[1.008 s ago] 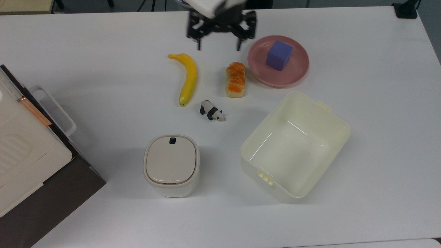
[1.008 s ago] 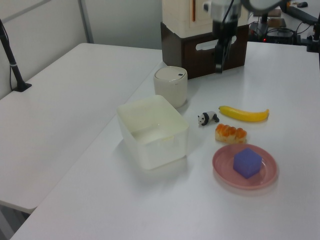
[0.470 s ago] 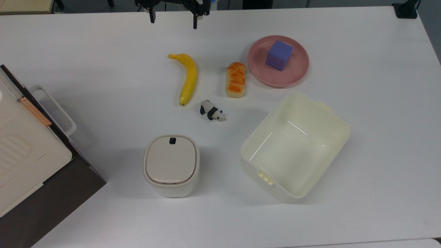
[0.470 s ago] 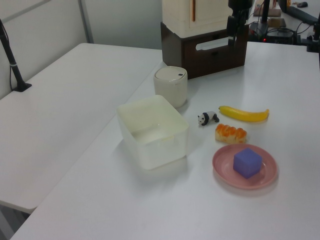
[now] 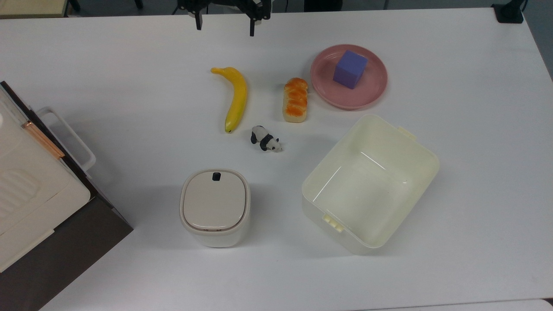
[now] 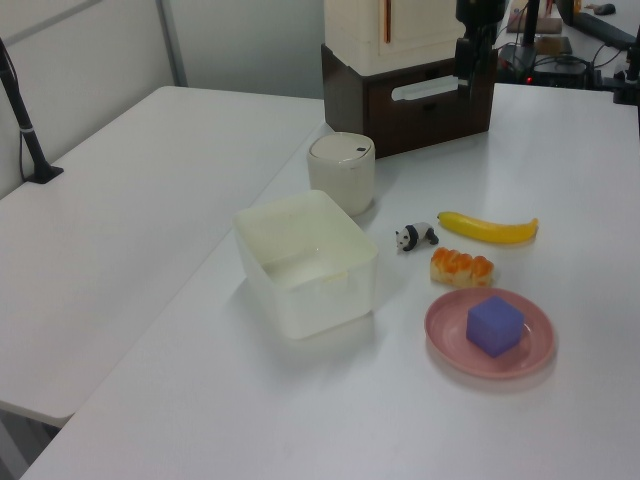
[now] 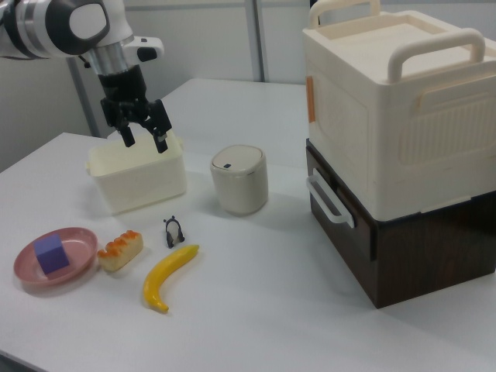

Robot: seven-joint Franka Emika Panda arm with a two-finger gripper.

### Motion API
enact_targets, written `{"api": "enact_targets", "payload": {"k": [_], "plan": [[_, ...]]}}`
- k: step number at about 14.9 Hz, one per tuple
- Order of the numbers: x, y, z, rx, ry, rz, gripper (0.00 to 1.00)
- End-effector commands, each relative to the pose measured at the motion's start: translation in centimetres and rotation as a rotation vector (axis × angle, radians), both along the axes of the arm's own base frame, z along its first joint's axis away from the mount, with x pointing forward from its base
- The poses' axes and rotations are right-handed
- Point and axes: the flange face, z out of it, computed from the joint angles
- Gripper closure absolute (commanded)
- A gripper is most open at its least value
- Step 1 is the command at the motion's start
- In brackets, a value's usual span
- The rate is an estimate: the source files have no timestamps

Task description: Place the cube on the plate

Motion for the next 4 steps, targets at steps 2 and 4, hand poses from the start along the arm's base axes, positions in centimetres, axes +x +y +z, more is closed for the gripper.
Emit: {"api": "enact_targets", "payload": {"k": [2,4], "plan": [[-0.92,0.60,-0.35,-0.004,0.051,0.024,0.00],[-0.89,0.63,-0.38,-0.001,0.052,0.023,0.00]]}}
